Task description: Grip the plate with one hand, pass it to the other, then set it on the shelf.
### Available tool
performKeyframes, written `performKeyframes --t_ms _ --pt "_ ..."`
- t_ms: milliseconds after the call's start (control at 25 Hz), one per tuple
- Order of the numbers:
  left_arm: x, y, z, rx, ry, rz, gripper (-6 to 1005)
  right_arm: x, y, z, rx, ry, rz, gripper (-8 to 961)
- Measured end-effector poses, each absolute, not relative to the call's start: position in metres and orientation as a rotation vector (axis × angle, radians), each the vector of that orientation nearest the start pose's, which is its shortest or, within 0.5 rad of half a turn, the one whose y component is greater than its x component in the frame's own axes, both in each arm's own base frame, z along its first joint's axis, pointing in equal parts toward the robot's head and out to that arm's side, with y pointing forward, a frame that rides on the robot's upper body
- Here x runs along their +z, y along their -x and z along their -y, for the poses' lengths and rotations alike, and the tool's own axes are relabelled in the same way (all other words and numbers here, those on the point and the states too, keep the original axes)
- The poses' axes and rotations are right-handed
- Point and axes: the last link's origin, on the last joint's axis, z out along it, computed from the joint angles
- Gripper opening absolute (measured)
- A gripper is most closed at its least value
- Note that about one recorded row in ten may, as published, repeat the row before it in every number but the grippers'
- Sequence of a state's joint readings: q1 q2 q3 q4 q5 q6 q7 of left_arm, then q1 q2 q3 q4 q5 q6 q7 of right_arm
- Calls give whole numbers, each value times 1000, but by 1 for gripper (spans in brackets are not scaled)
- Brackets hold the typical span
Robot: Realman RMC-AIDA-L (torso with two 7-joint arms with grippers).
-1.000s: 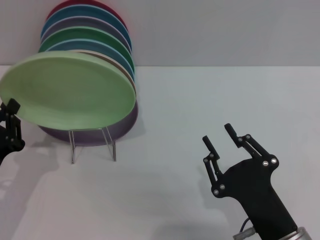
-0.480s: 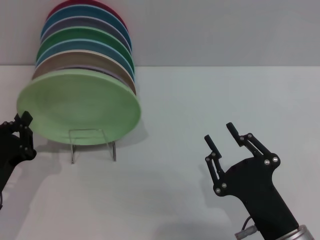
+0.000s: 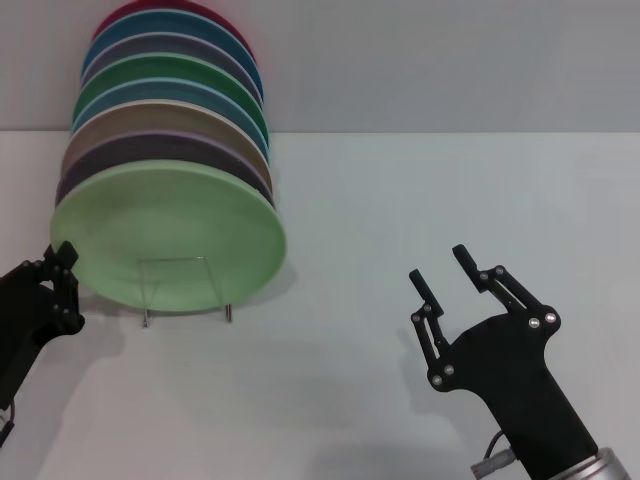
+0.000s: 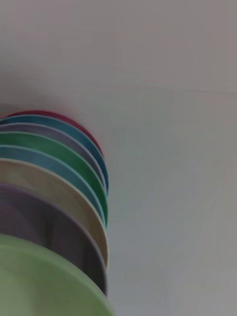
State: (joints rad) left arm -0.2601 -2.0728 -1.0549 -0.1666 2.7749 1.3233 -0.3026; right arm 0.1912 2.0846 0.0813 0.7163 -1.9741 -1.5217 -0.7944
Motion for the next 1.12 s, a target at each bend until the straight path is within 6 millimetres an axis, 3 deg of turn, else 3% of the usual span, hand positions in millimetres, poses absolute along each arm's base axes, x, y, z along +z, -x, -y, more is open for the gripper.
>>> performKeyframes --t_ms 360,480,800,1120 --pt "-24 341 -266 -812 1743 547 82 -99 -216 -192 709 1733 74 369" --pt "-21 341 -260 -829 1734 538 305 -97 -217 -196 717 1726 59 369" --pt "-8 348 -210 -910 1652 493 477 -80 -235 -229 728 1659 -73 369" --pt "-6 341 -216 -993 1638 517 697 -73 -250 -249 762 1663 -188 369"
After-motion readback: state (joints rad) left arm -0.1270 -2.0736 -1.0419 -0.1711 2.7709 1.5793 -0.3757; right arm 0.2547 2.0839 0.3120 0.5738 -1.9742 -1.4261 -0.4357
